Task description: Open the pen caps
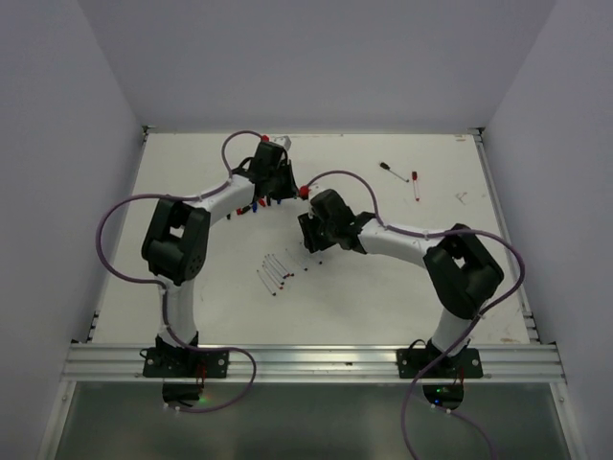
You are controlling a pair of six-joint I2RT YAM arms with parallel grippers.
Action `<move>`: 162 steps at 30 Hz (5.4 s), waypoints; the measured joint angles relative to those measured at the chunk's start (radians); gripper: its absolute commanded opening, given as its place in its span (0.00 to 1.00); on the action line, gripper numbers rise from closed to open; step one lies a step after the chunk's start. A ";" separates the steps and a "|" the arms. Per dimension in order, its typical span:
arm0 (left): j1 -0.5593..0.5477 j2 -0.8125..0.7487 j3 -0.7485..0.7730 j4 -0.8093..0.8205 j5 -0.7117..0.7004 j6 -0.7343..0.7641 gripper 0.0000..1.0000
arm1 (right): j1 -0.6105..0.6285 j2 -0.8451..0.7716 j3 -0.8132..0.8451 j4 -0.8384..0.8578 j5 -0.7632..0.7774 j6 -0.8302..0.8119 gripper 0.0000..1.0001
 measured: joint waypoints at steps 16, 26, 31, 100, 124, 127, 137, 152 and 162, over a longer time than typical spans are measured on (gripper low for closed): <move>-0.029 0.203 0.241 -0.228 -0.169 0.074 0.03 | -0.386 0.020 0.387 -0.150 0.085 -0.026 0.47; -0.031 0.266 0.317 -0.296 -0.227 0.106 0.22 | -0.488 0.189 0.467 -0.206 0.093 -0.074 0.47; -0.031 0.267 0.319 -0.296 -0.241 0.111 0.30 | -0.530 0.212 0.494 -0.212 0.089 -0.085 0.47; -0.026 -0.114 0.057 0.055 0.218 0.072 0.59 | -0.680 0.560 0.888 -0.421 0.075 -0.201 0.55; -0.026 -0.114 0.002 0.093 0.249 0.063 0.59 | -0.680 0.563 0.816 -0.357 0.021 -0.228 0.10; -0.026 -0.117 -0.014 0.095 0.251 0.056 0.59 | -0.678 0.550 0.795 -0.347 0.008 -0.222 0.00; 0.003 -0.164 -0.132 0.204 0.337 -0.034 0.58 | -0.650 0.436 0.593 -0.242 -0.048 -0.168 0.00; 0.054 -0.166 -0.180 0.296 0.438 -0.164 0.53 | -0.434 0.067 0.229 -0.150 -0.161 -0.066 0.00; 0.054 -0.150 -0.180 0.333 0.465 -0.191 0.55 | -0.338 -0.098 0.083 -0.126 -0.208 -0.065 0.00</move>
